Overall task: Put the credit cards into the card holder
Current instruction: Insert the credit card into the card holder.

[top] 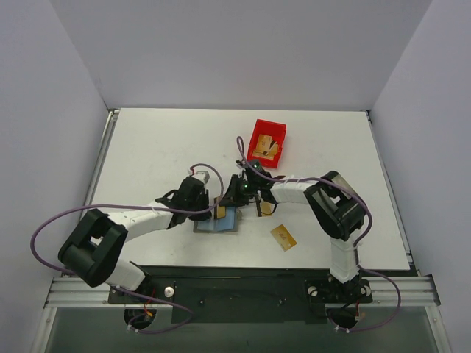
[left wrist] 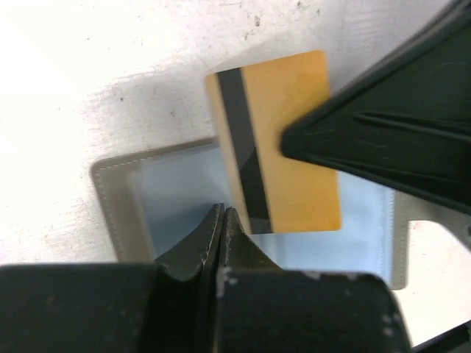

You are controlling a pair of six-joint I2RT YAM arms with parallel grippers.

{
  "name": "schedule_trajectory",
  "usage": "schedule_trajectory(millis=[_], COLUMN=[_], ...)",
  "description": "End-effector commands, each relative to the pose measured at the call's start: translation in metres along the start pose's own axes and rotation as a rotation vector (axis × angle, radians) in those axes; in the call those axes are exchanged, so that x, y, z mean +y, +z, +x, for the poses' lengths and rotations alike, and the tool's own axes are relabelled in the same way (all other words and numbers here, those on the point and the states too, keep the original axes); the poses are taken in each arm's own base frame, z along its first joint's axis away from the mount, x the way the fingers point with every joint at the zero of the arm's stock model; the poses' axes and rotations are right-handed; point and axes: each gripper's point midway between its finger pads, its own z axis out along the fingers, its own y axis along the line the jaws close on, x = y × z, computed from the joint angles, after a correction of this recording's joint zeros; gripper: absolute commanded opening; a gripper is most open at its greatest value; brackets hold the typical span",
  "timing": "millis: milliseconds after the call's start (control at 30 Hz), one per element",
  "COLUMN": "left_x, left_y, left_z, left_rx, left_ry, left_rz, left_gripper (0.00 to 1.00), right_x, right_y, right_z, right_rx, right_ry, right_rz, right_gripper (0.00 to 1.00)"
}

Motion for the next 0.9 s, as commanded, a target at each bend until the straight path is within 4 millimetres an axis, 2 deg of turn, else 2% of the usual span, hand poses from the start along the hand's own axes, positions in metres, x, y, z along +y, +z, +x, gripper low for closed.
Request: schedule_trajectory(millis=[0, 133, 400, 500, 733, 867], left_x=[0.007, 0.013, 0.016, 0.014, 0.015, 0.013], left_y=[0.001, 0.001, -0.004, -0.004, -0.006, -0.008], left_z=[-0.001, 0.003, 0.001, 0.002, 0.004, 0.004], left_rx=[-0.021, -0.021, -0.042, -0.039, -0.043, -0.049], left_ry=[-0.013, -0.027, -0.04, -0.043, -0.056, -0.068], left_rz=[-0.027, -0.048, -0.06, -0.055, -0.047, -0.038], left_gripper=[0.0, 0.0, 0.0, 0.0, 0.0, 0.0], right_x=[-0.008, -0.007, 0.012, 0.025, 0.046, 0.056], right_y=[-0.023, -0.032, -0.045, -0.048, -0.055, -0.053], right_z=[0.003, 0.008, 0.016, 0.012, -0.014, -0.018], right_rx=[0.007, 0.032, 0.075, 0.061, -0.011, 0.01], right_ry=[0.001, -0.006, -0.004, -0.011, -0.025, -0.003], right_rz=[0.044, 0.047, 0.013, -0.009, -0.009, -0.014], right_gripper=[0.0, 0.0, 0.0, 0.0, 0.0, 0.0])
